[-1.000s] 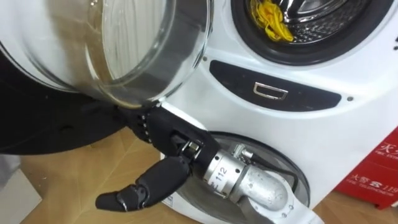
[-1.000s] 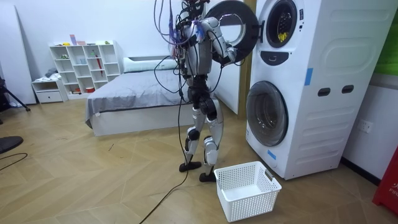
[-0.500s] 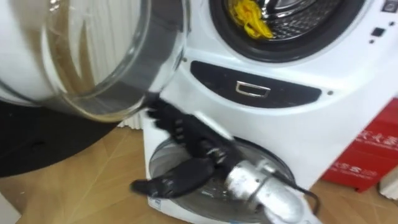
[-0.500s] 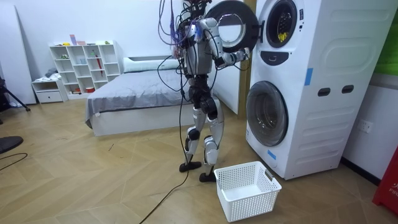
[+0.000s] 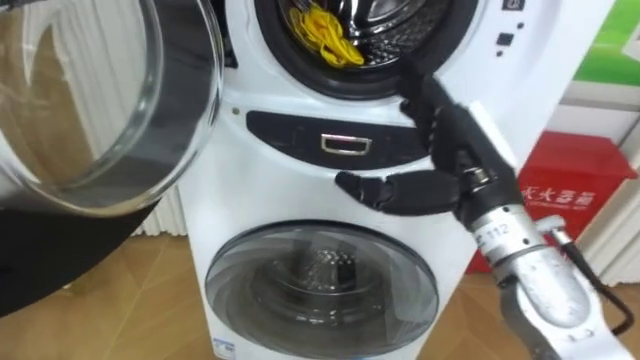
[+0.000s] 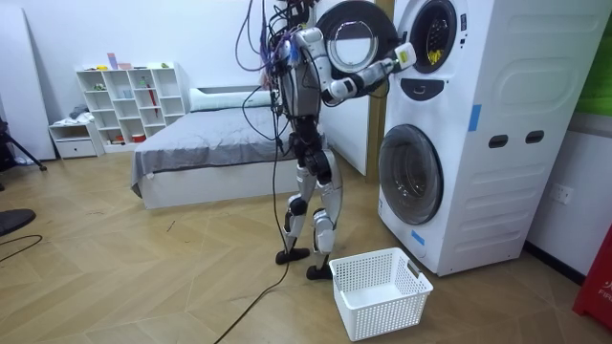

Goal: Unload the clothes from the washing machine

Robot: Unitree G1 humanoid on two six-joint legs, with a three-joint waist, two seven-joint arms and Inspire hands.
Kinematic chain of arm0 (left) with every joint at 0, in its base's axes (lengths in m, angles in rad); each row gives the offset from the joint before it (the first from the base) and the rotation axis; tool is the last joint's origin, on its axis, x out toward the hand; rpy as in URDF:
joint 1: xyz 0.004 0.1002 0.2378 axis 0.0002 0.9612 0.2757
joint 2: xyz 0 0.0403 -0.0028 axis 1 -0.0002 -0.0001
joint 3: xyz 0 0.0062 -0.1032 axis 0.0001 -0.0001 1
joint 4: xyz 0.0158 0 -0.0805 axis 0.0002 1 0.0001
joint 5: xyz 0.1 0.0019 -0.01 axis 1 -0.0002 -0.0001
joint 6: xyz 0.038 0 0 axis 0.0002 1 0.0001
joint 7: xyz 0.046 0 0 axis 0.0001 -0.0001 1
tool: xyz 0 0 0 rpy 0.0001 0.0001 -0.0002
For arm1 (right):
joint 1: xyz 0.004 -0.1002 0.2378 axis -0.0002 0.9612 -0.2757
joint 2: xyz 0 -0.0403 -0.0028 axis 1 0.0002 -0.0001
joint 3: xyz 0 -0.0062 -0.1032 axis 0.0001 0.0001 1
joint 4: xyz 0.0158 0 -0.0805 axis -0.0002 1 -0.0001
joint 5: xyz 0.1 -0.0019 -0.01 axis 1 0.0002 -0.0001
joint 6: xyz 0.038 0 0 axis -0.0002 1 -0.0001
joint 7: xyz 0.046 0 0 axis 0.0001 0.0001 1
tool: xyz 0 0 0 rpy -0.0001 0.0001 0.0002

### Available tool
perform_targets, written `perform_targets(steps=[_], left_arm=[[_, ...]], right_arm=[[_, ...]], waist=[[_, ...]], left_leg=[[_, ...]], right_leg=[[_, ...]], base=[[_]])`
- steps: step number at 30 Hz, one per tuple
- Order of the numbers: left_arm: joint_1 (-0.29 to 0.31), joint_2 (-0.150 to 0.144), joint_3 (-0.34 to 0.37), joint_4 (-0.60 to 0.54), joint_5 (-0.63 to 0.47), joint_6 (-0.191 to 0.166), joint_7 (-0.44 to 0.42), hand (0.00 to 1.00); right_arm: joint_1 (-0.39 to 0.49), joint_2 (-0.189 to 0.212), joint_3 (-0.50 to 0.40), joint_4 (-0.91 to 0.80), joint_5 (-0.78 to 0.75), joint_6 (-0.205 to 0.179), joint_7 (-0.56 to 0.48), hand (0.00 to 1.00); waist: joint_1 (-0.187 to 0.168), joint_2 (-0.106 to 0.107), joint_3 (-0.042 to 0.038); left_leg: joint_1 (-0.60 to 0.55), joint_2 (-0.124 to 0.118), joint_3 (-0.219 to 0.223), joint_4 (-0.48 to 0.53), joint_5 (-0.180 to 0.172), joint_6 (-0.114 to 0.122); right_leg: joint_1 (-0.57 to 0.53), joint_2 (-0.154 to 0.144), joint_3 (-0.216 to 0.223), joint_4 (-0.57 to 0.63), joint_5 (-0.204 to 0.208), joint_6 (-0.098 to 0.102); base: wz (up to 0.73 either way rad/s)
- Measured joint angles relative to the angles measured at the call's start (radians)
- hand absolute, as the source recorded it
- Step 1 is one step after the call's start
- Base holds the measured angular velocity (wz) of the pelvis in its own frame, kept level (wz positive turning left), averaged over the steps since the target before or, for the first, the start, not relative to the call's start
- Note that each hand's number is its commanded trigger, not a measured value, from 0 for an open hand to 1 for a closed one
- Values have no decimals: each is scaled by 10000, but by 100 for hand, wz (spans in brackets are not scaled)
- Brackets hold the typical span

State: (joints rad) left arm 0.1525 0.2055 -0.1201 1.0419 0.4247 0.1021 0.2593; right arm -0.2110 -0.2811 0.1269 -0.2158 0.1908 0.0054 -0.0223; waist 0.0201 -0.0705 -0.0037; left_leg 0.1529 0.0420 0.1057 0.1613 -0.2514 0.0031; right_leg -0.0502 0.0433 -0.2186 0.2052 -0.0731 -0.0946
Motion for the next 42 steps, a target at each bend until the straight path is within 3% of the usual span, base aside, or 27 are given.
perform_targets(steps=[4, 7, 14, 19, 24, 26, 28, 30, 31, 32, 34, 35, 37, 38, 39, 40, 42], left_arm=[[118, 53, 5, 0, 3, 11, -60, 0], [187, 36, -10, -1, 3, 91, -60, 0], [179, 40, -7, -11, 11, 239, -46, 0], [136, 34, -6, -1, 3, 238, 3, 0], [3, 122, -3, 169, -5, 328, 77, 0], [-35, 201, 4, 180, -13, 313, 75, 0], [-40, 211, 18, 176, -29, 289, 75, 0], [117, 213, 11, 156, -79, 294, 75, 0], [229, 168, 17, 159, -234, 305, 53, 0], [318, 114, 23, 163, -417, 322, -16, 0], [349, 102, 36, 87, -419, 390, -118, 0], [434, 80, 35, -25, -417, 421, -163, 0], [530, 93, 63, -36, -508, 426, -177, 0], [624, 99, 226, -29, -611, 418, -181, 0], [670, 95, 326, -25, -613, 415, -182, 0], [780, 112, 505, -12, -625, 401, -184, 0], [807, 170, 648, -6, -675, 371, -292, 0]], right_arm=[[-29, -21, -364, -490, 26, -6, -408, 0], [-44, -17, -356, -533, 73, 0, -523, 0], [-60, -18, -346, -533, 117, 31, -540, 0], [-247, 0, -269, -531, 582, 106, -556, 0], [-949, 26, 133, -513, 491, 117, -899, 0], [-1136, 15, 433, -211, 480, 120, -870, 0], [-1146, 15, 564, -148, 484, 119, -825, 0], [-1142, 22, 784, 21, 448, 131, -850, 0], [-1143, 26, 887, 50, 445, 142, -858, 0], [-1140, 37, 890, 81, 455, 140, -933, 0], [-1142, 18, 798, 112, 500, 181, -1121, 0], [-1146, 4, 767, 124, 483, 214, -1210, 0], [-1146, -15, 770, 183, 604, 216, -1286, 0], [-1150, -16, 773, 196, 666, 270, -1285, 0], [-1154, -20, 771, 195, 674, 276, -1289, 0], [-1156, -19, 770, 193, 679, 283, -1296, 0], [-1181, -102, 770, 194, 770, 298, -1394, 0]], waist=[[9, -109, -67], [71, -110, -62], [129, -22, 43], [183, -21, 52], [554, -203, 100], [845, -399, 71], [960, -427, 84], [1007, -411, 96], [1036, -294, 176], [1092, -210, 196], [1026, -234, 210], [1105, -265, 185], [1270, -207, 193], [1330, -245, 122], [1366, -256, 101], [1367, -339, -2], [1184, -505, -28]], left_leg=[[31, 19, 22, -15, -3, -5], [99, 21, 85, -106, -3, -4], [82, 27, 77, -185, -4, -2], [83, 49, 101, -160, -3, -1], [37, 154, 271, 160, -7, -9], [-166, 267, 435, 816, -212, -219], [-498, 435, 454, 1858, -523, -310], [-954, 597, 455, 3210, -636, -390], [-1260, 736, 427, 4155, -630, -391], [-1597, 771, 333, 4660, -707, -379], [-2588, 640, 245, 4448, -706, -389], [-3147, 471, 224, 3862, -560, -453], [-3683, 354, 212, 2548, 380, -476], [-3860, 333, 189, 1801, 1134, -469], [-3838, 339, 167, 1496, 1524, -444], [-3733, 283, 151, 1113, 2139, -345], [-3621, 137, 173, 971, 2441, -26]], right_leg=[[5, 33, 49, -4, 28, -13], [11, 73, 133, -17, 41, -12], [-36, 85, 113, -39, 28, 9], [-41, 88, 42, -64, 23, 9], [-38, 110, 153, 37, -70, -77], [-66, 121, 178, 340, -381, -142], [-7, 167, 155, 554, -695, -257], [196, 142, 31, 707, -913, -324], [448, 161, -27, 715, -992, -390], [595, 172, 36, 748, -1159, -361], [683, 116, 129, 736, -1303, -294], [777, 62, 260, 730, -1363, -272], [897, 23, 394, 711, -1490, -208], [964, 15, 542, 718, -1586, -158], [1002, 14, 597, 719, -1635, -136], [1058, 16, 758, 731, -1734, -102], [1082, -70, 774, 677, -1747, -30]], base=[[-2], [-8], [0], [0], [-9], [8], [20], [25], [23], [37], [35], [6], [-19], [-32], [-40], [-24], [-6]])
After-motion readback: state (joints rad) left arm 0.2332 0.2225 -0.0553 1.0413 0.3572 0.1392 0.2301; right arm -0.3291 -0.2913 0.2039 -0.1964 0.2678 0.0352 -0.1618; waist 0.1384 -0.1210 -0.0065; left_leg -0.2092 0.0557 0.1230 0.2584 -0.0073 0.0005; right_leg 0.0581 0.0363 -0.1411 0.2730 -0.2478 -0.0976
